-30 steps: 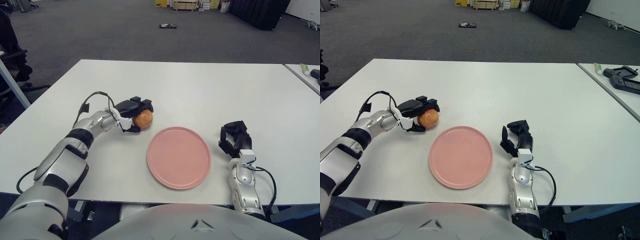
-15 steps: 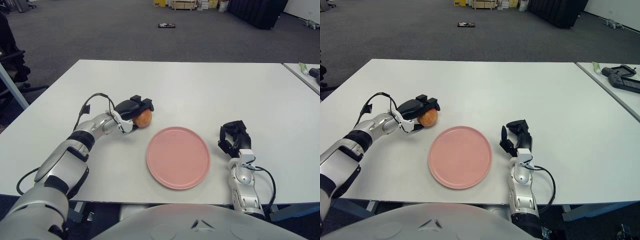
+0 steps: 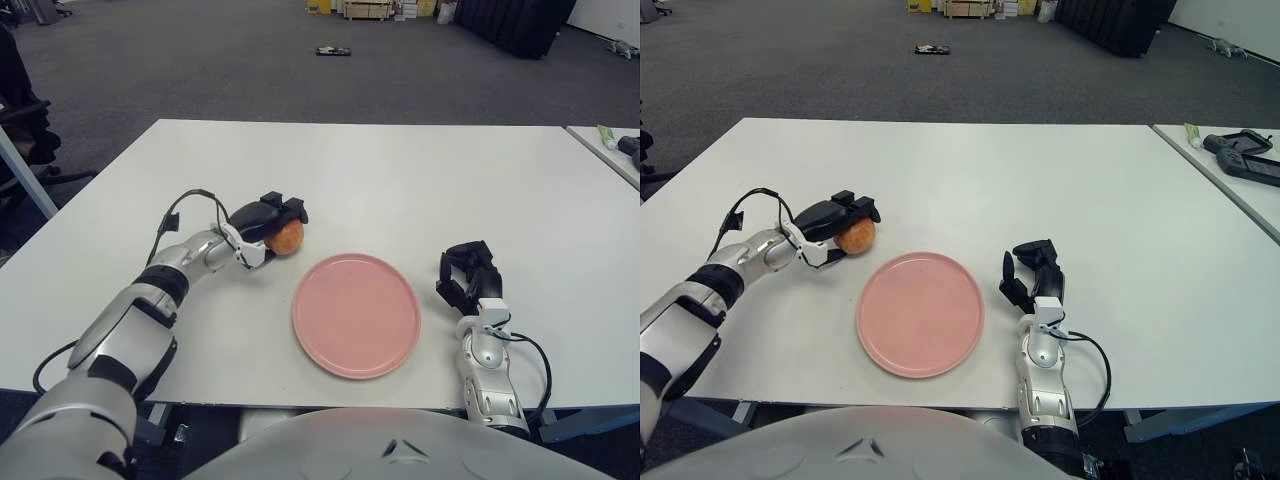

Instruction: Put the apple into the plate.

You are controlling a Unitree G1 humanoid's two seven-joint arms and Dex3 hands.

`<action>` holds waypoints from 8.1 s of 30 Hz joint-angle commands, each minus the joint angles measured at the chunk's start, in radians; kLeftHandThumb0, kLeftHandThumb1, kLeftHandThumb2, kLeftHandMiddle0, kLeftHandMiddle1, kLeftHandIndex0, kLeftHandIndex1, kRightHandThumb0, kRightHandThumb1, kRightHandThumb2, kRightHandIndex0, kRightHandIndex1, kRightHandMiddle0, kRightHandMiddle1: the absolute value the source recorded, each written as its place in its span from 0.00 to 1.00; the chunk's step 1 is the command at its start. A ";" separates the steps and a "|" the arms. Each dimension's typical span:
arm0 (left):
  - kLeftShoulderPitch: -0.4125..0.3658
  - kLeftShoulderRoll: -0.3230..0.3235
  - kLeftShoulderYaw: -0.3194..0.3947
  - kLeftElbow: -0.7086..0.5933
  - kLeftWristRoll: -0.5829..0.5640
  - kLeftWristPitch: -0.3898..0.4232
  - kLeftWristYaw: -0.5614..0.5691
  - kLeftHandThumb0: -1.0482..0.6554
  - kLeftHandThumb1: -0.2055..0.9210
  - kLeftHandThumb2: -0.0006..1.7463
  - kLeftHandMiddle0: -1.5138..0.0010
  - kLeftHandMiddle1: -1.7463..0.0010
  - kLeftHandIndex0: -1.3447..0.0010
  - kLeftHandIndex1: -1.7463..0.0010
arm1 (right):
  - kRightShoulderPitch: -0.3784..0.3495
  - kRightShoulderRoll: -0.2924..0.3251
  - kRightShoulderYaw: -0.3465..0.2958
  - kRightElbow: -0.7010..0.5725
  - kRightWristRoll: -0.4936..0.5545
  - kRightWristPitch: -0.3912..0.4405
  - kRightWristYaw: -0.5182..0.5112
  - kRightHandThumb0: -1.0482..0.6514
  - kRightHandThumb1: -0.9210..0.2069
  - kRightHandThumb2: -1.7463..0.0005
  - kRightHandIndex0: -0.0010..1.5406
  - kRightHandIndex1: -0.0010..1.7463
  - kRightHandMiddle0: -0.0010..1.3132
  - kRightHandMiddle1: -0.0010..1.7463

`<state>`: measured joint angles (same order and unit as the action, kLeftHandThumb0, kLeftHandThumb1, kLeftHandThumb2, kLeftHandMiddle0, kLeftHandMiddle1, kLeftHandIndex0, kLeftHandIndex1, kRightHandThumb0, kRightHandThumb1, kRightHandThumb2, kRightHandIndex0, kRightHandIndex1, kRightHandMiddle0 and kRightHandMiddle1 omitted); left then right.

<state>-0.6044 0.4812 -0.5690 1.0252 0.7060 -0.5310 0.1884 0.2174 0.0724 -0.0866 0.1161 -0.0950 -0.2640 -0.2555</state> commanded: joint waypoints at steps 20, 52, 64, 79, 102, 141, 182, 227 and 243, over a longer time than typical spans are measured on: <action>0.058 0.021 0.072 -0.040 -0.046 -0.002 0.020 0.61 0.19 0.93 0.41 0.08 0.55 0.00 | -0.008 0.007 -0.004 0.029 0.009 0.032 0.002 0.40 0.14 0.57 0.35 0.72 0.22 1.00; 0.445 0.052 0.392 -1.205 -0.363 0.166 -0.363 0.61 0.19 0.93 0.40 0.08 0.55 0.00 | -0.023 0.002 -0.004 0.054 -0.005 0.025 -0.011 0.40 0.19 0.53 0.36 0.72 0.24 1.00; 0.536 0.010 0.294 -1.377 -0.312 0.075 -0.433 0.61 0.17 0.96 0.40 0.05 0.53 0.00 | -0.034 -0.003 -0.009 0.079 0.007 0.002 -0.001 0.40 0.19 0.52 0.36 0.73 0.25 1.00; 0.417 -0.041 0.120 -1.116 -0.009 -0.261 -0.356 0.61 0.19 0.95 0.43 0.03 0.55 0.00 | -0.040 -0.003 -0.013 0.084 0.010 0.008 -0.002 0.40 0.19 0.53 0.35 0.72 0.24 1.00; 0.316 -0.087 0.043 -0.828 0.245 -0.330 -0.176 0.61 0.24 0.92 0.45 0.03 0.59 0.00 | -0.026 -0.004 -0.003 0.067 0.003 0.001 -0.005 0.40 0.19 0.52 0.36 0.74 0.25 1.00; 0.228 -0.036 -0.016 -0.766 -0.043 -0.333 -0.498 0.00 1.00 0.60 1.00 1.00 1.00 1.00 | -0.020 0.008 0.001 0.047 -0.013 0.054 -0.022 0.40 0.18 0.54 0.35 0.73 0.24 1.00; 0.608 -0.253 0.504 -1.000 -1.014 0.184 -0.514 0.00 1.00 0.64 1.00 1.00 1.00 1.00 | -0.038 -0.013 -0.006 0.086 -0.006 0.015 0.000 0.39 0.21 0.51 0.36 0.74 0.25 1.00; 0.731 -0.538 0.671 -0.593 -0.693 -0.152 -0.092 0.29 1.00 0.60 0.51 0.00 0.46 0.00 | -0.075 -0.031 0.011 0.177 -0.010 -0.073 0.026 0.39 0.24 0.48 0.38 0.75 0.27 1.00; 0.757 -0.510 0.685 -0.556 -0.581 -0.107 0.036 0.33 0.84 0.59 0.51 0.01 0.59 0.00 | -0.073 -0.034 0.012 0.180 -0.011 -0.072 0.034 0.39 0.26 0.47 0.40 0.78 0.28 1.00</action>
<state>0.0835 -0.0395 0.1123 0.3963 0.0704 -0.6629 0.1914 0.1343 0.0419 -0.0770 0.2672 -0.1059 -0.3672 -0.2268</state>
